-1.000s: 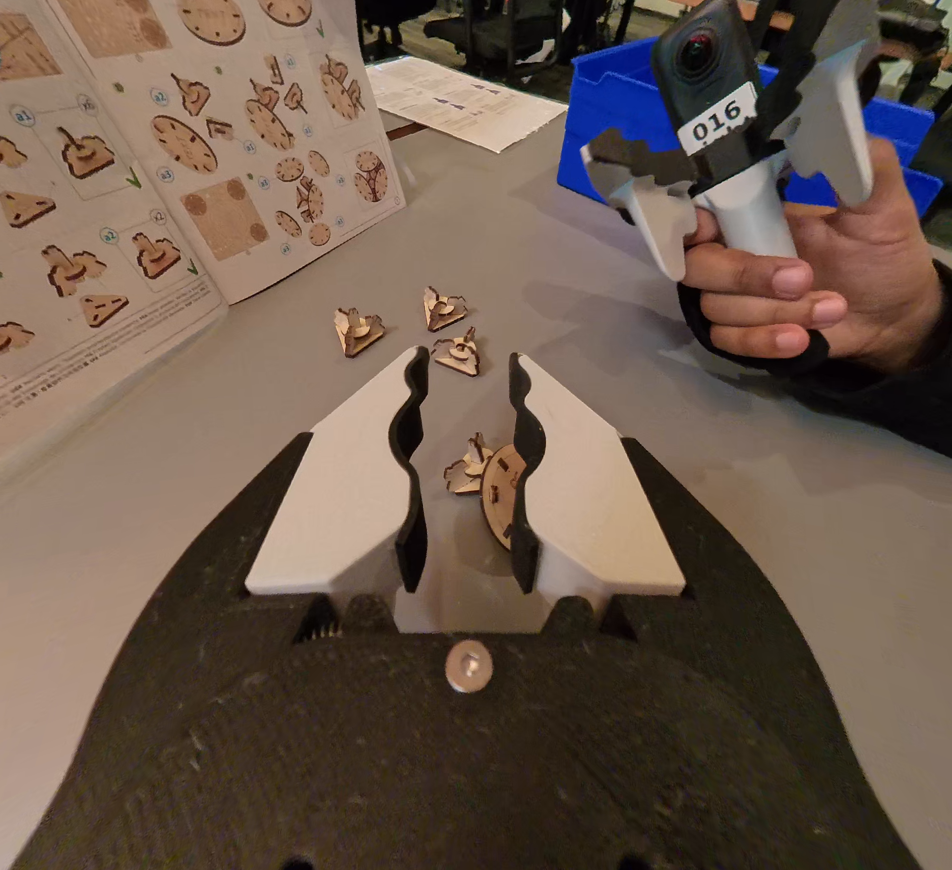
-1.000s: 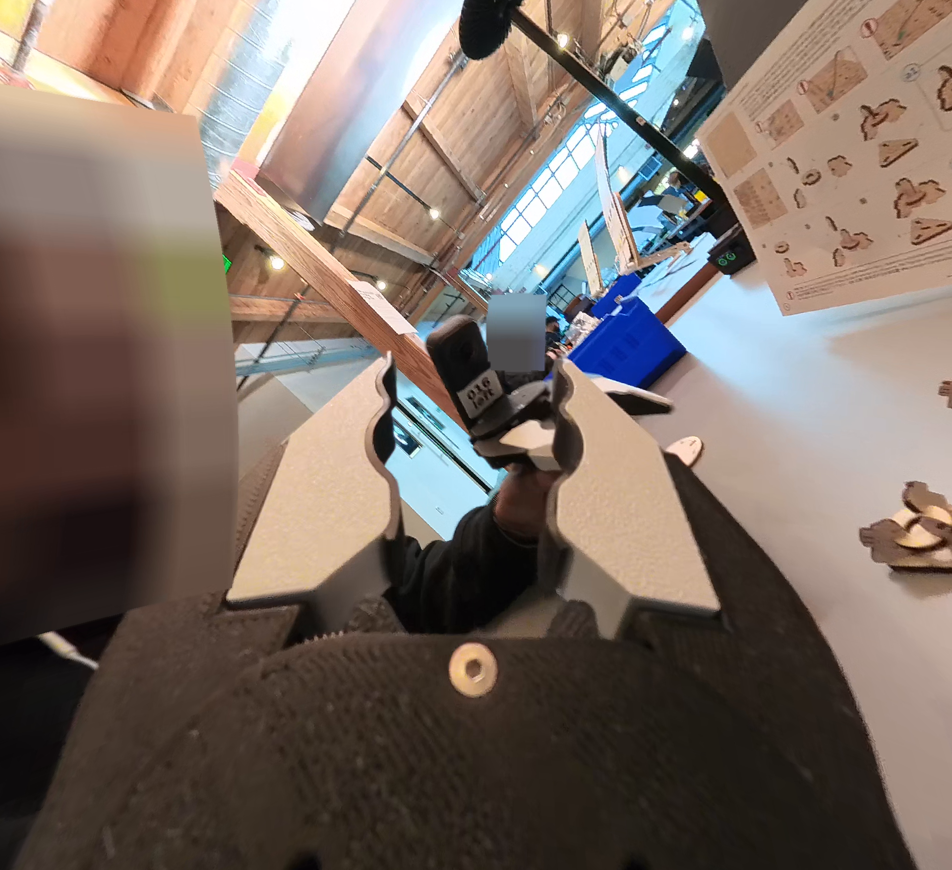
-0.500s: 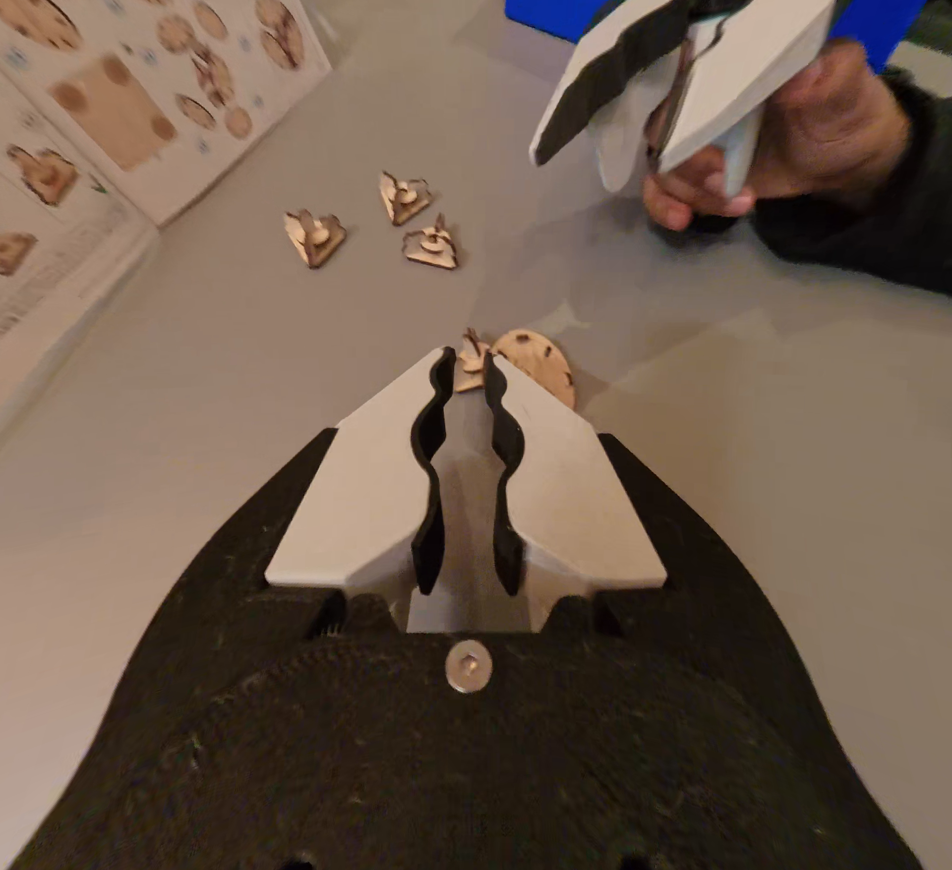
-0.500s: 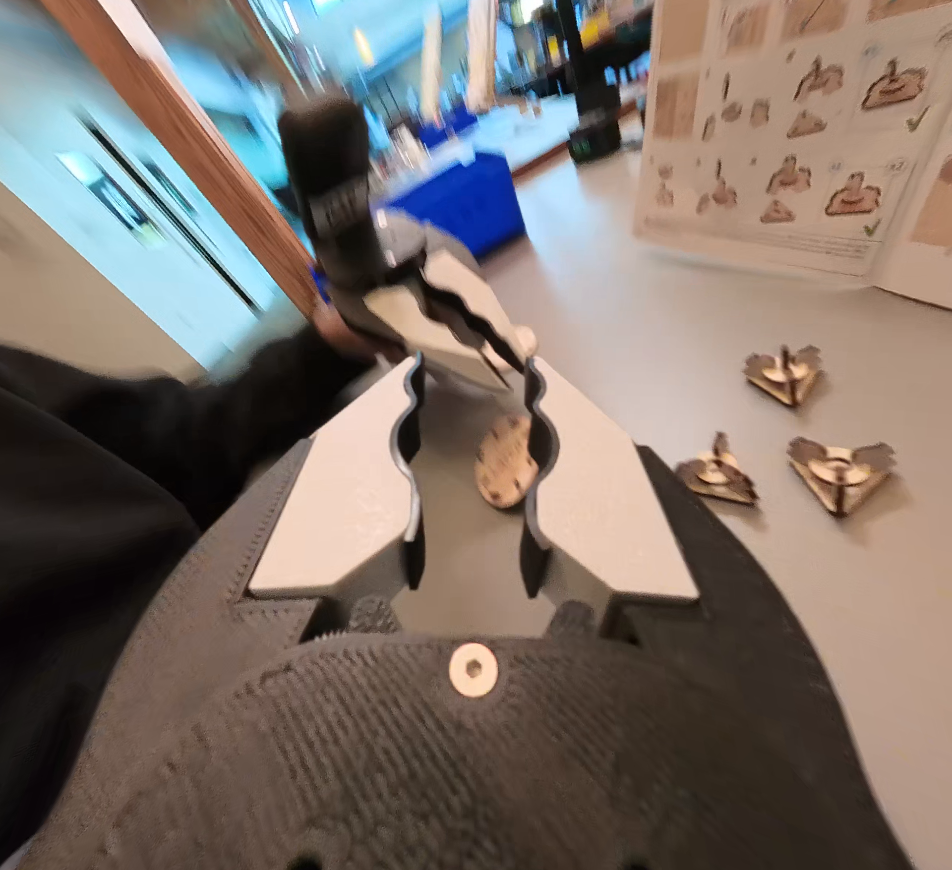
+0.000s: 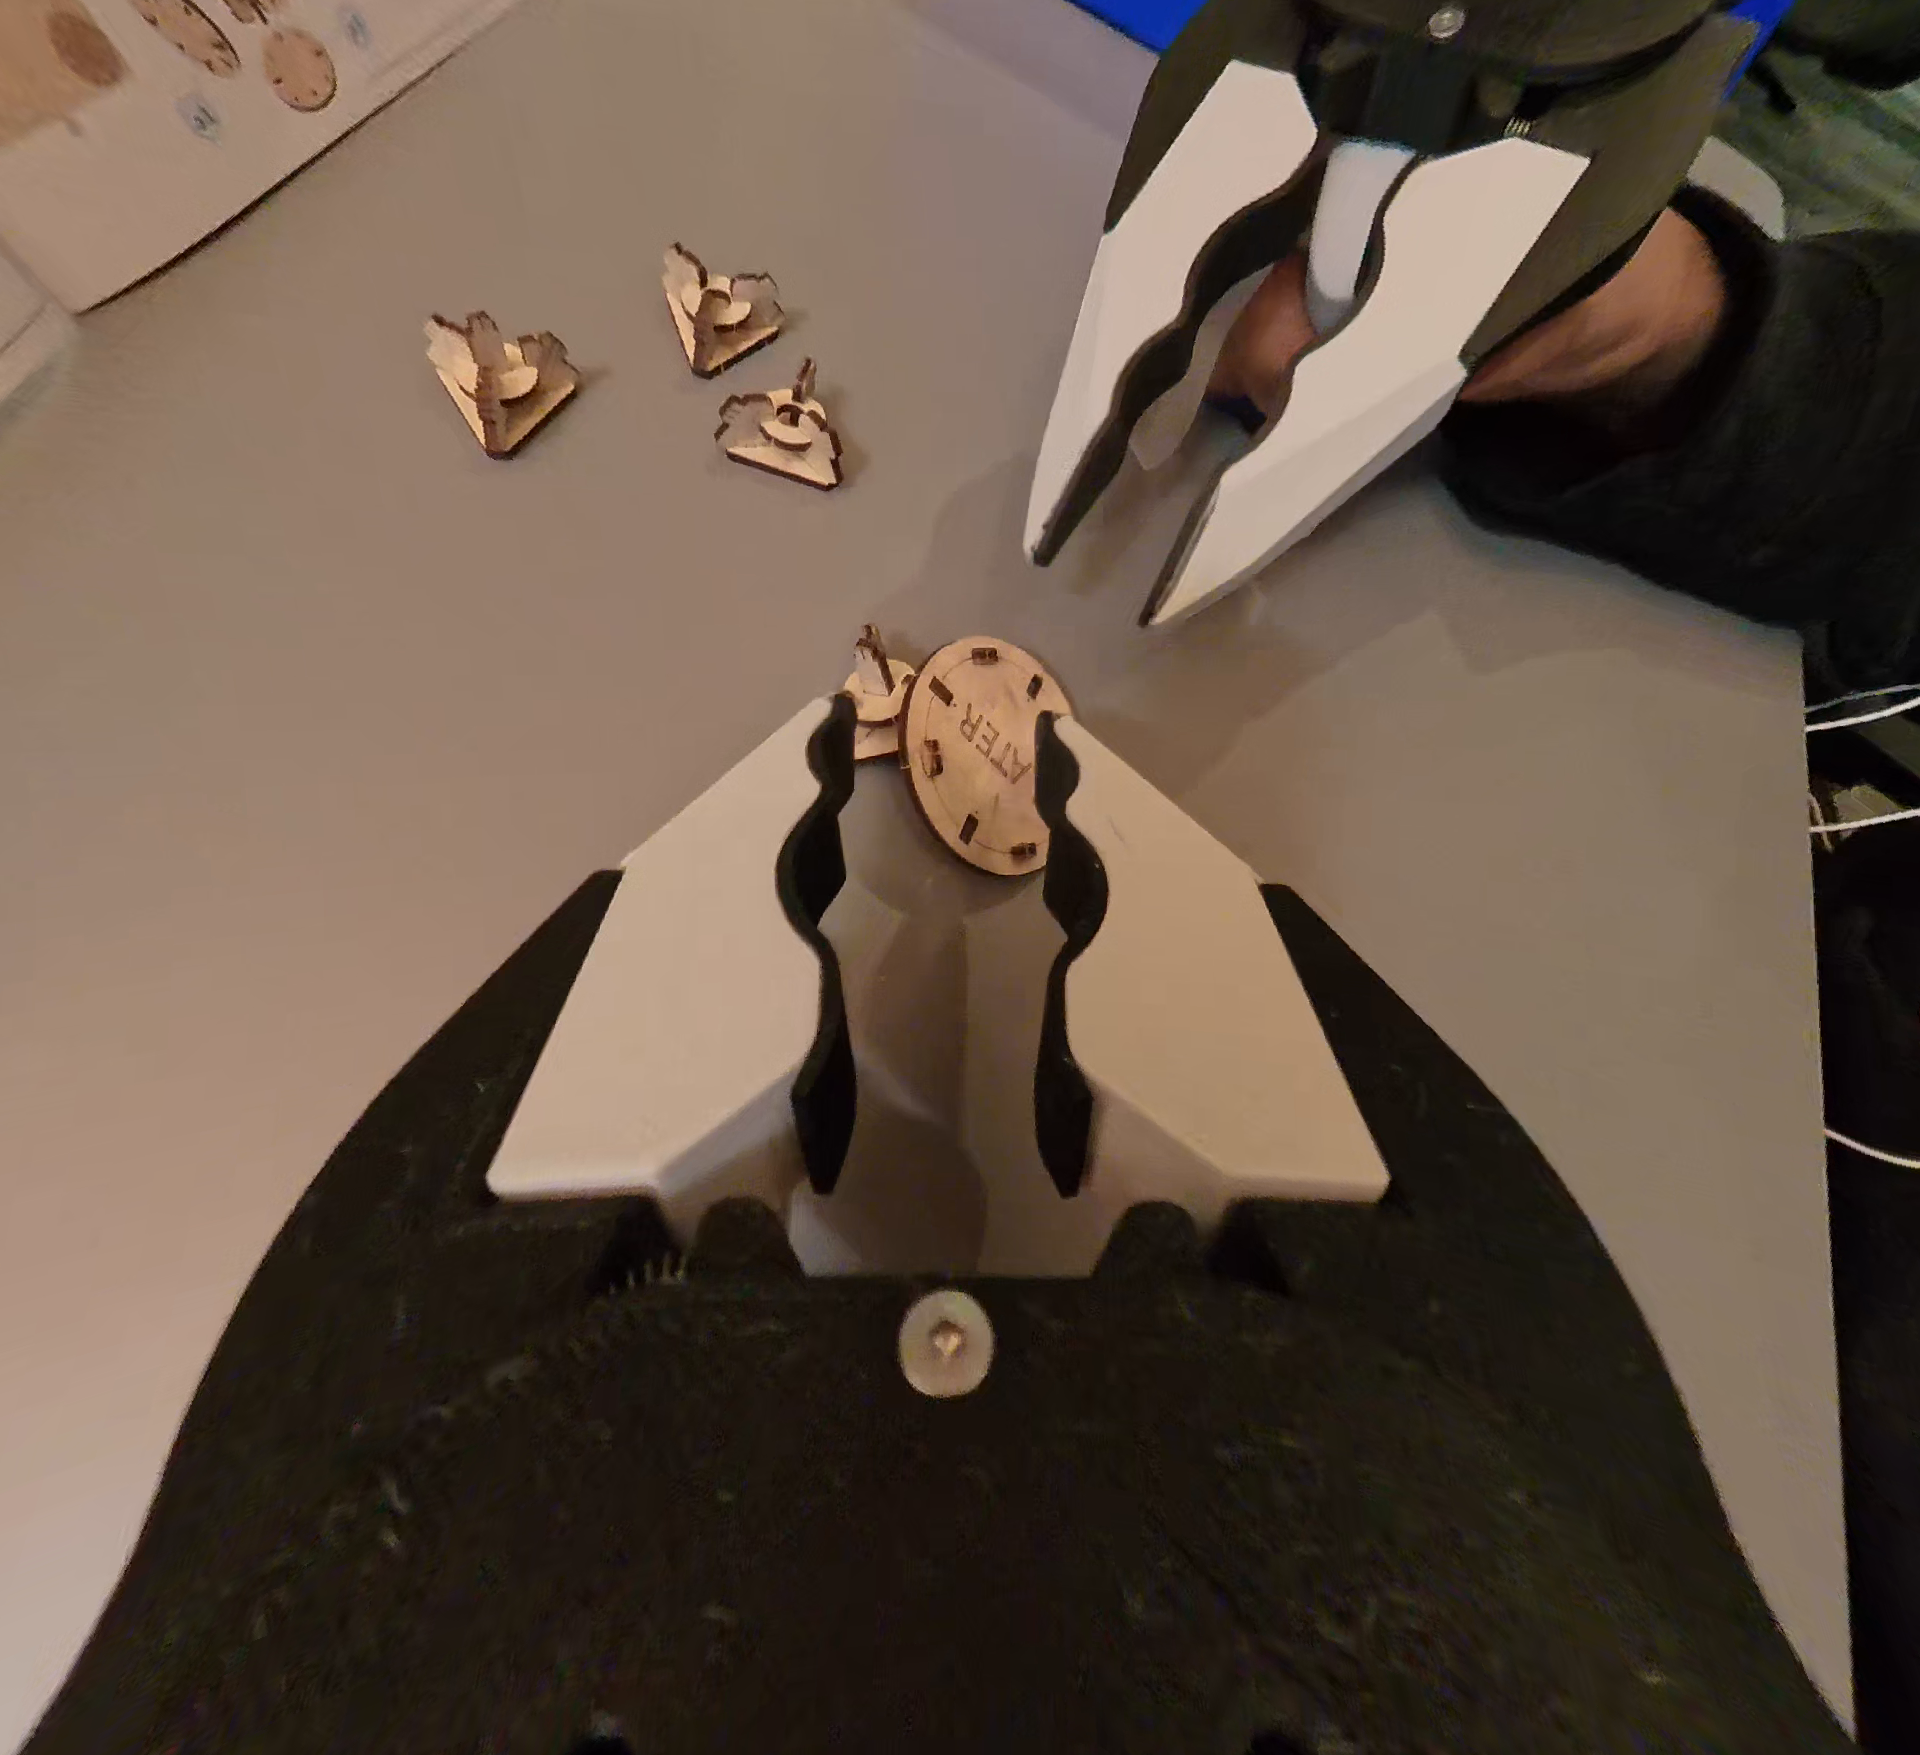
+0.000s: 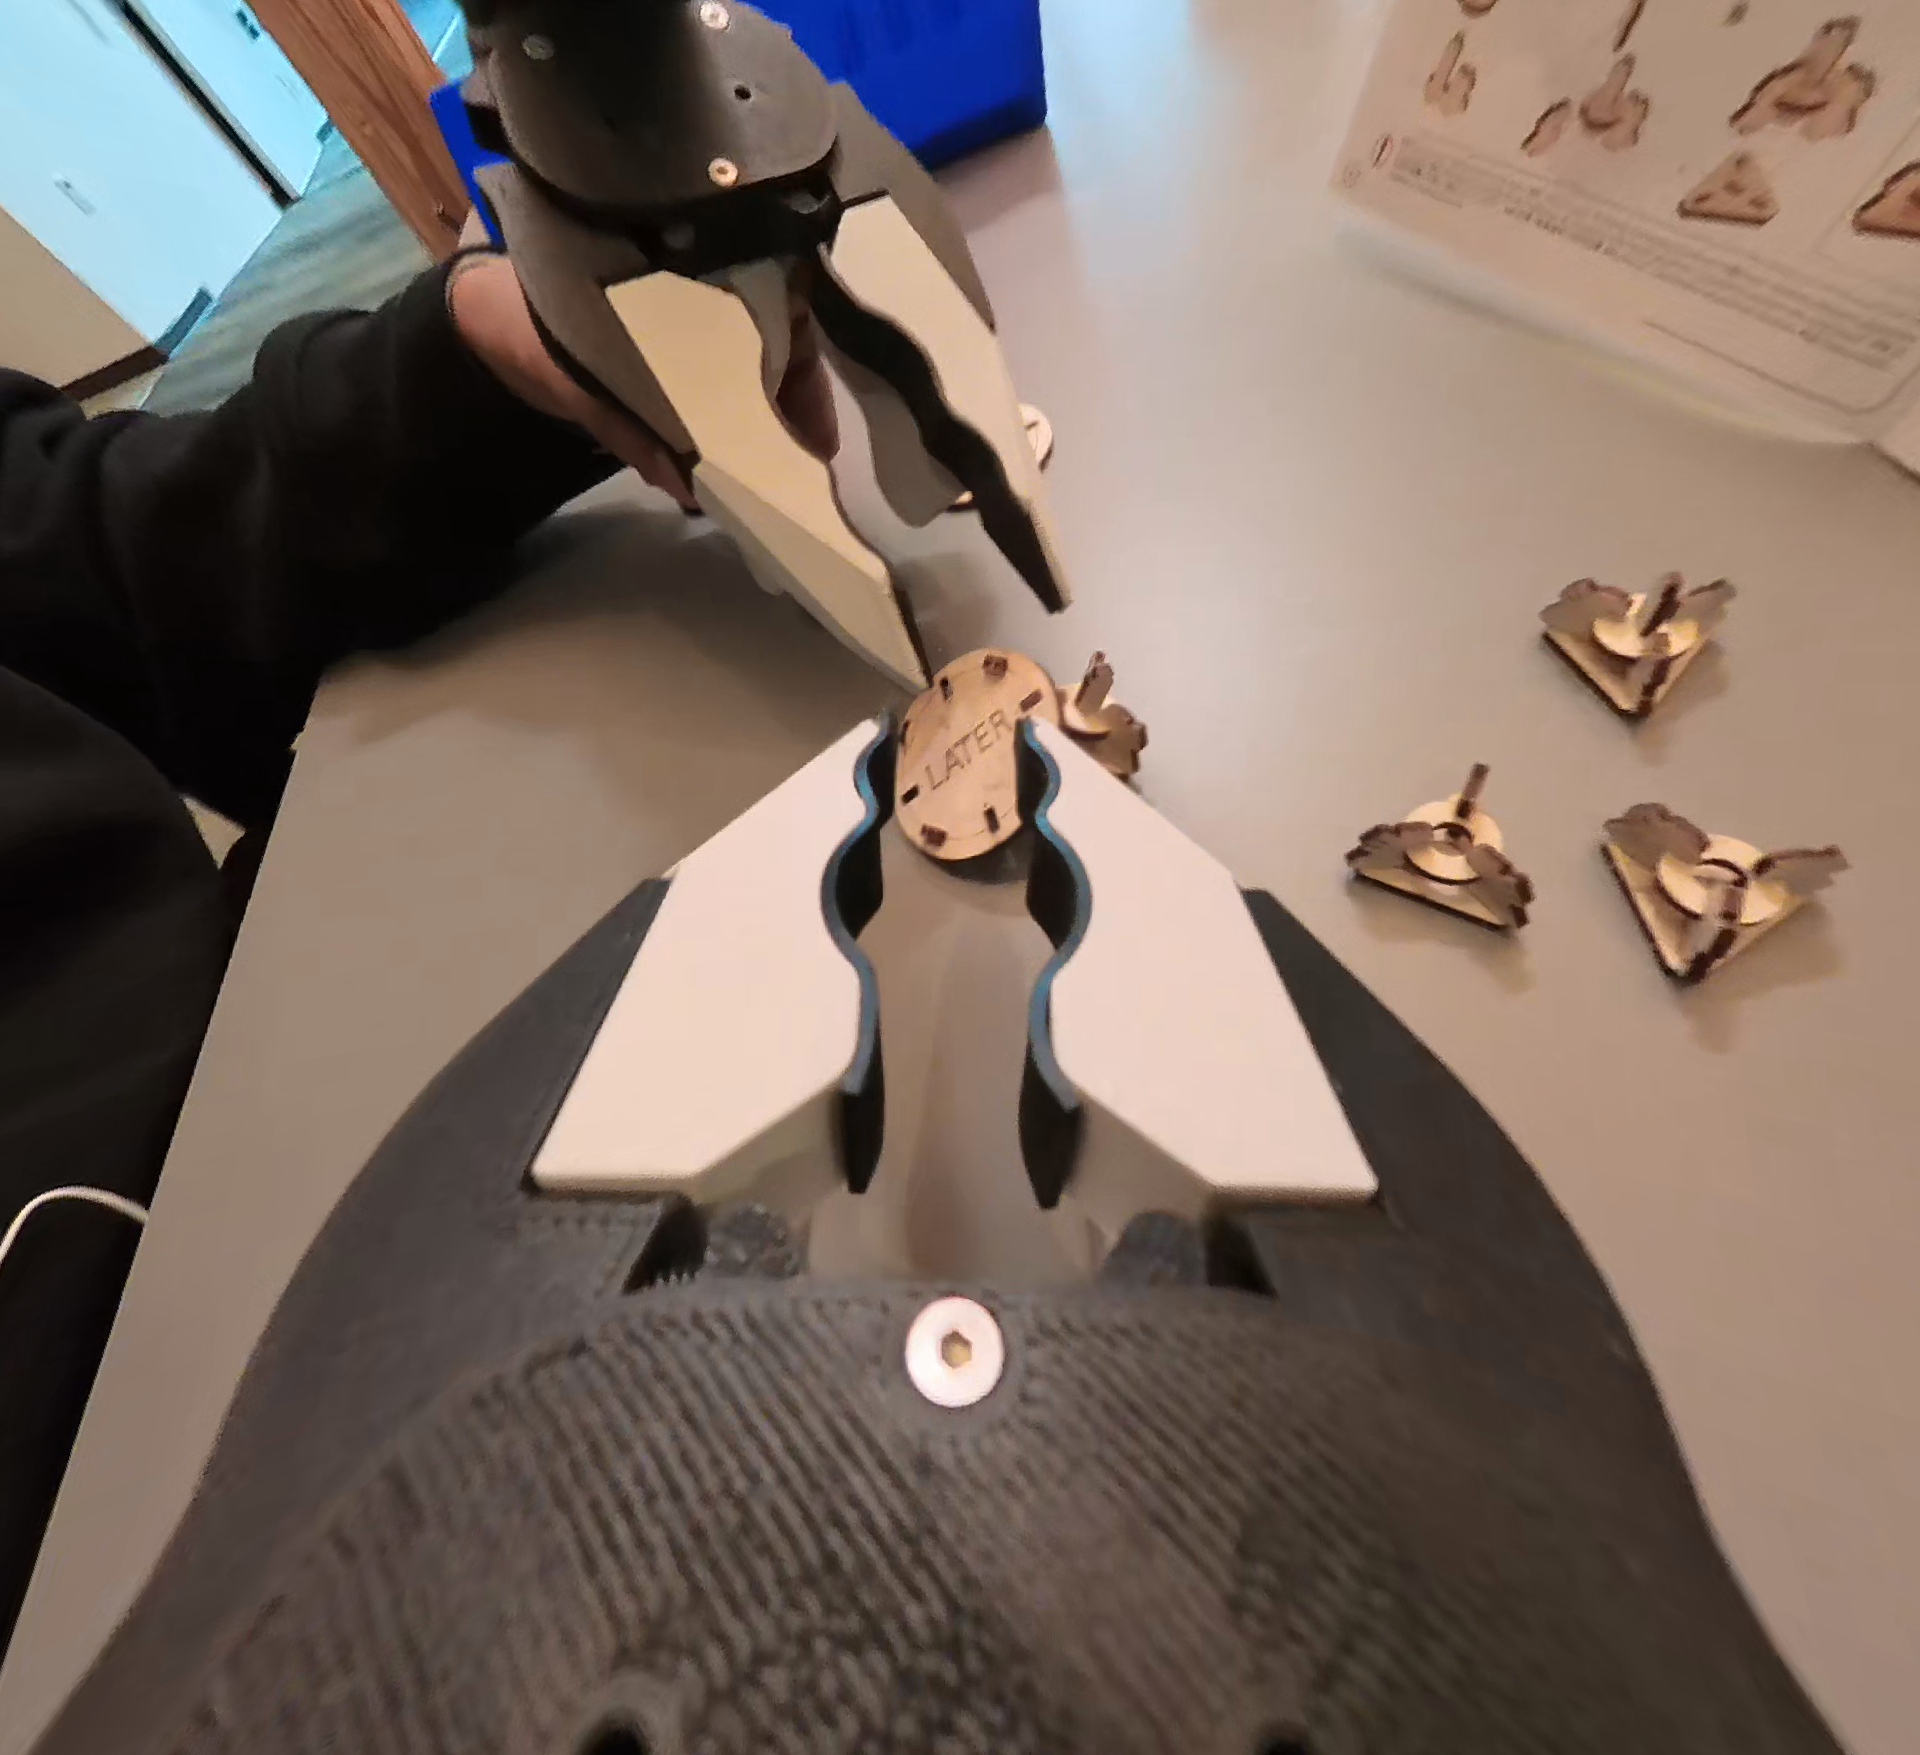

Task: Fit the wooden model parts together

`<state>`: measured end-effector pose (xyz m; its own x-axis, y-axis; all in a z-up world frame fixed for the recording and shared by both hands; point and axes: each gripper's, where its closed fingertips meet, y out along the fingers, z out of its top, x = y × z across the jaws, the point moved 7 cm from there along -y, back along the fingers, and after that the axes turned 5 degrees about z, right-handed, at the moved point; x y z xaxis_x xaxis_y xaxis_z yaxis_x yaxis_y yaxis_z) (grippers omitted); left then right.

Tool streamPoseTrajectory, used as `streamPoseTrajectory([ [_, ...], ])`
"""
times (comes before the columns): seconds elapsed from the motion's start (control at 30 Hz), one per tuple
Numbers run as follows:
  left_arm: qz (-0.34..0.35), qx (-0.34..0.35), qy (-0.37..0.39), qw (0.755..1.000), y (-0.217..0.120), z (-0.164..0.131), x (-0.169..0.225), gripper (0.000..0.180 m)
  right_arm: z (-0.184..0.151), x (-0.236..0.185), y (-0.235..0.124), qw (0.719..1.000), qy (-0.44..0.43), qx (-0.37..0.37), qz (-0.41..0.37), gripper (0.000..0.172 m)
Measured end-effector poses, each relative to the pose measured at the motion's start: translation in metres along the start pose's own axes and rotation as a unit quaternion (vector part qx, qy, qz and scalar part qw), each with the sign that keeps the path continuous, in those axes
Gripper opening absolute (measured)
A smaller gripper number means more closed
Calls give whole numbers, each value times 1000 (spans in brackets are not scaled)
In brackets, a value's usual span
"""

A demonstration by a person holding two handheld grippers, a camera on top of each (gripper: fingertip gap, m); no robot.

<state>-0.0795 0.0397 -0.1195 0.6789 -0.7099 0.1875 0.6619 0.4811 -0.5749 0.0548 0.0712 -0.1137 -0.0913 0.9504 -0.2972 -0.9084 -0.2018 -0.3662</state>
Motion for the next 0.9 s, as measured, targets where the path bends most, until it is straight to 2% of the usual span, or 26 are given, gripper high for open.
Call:
streamPoseTrajectory([
  [0.13, 8, -12, 2, 1000, 3, -2, -1, 35, -3, -2, 5, 1000, -8, -24, -3, 24],
  [0.43, 22, -45, 9, 999, 10, -9, -1, 26, -9, 7, 11, 996, 2, -59, -60, 35],
  [0.6, 13, -44, 11, 999, 11, -9, 1, 19, -17, 7, 17, 993, 22, -105, -43, 34],
  [0.7, 11, -45, 15, 999, 11, -9, 2, 17, -22, 4, 22, 991, 22, -129, -32, 26],
  [0.9, 12, -46, 19, 999, 12, -9, 3, 18, -20, 4, 19, 993, 22, -116, -28, 22],
])
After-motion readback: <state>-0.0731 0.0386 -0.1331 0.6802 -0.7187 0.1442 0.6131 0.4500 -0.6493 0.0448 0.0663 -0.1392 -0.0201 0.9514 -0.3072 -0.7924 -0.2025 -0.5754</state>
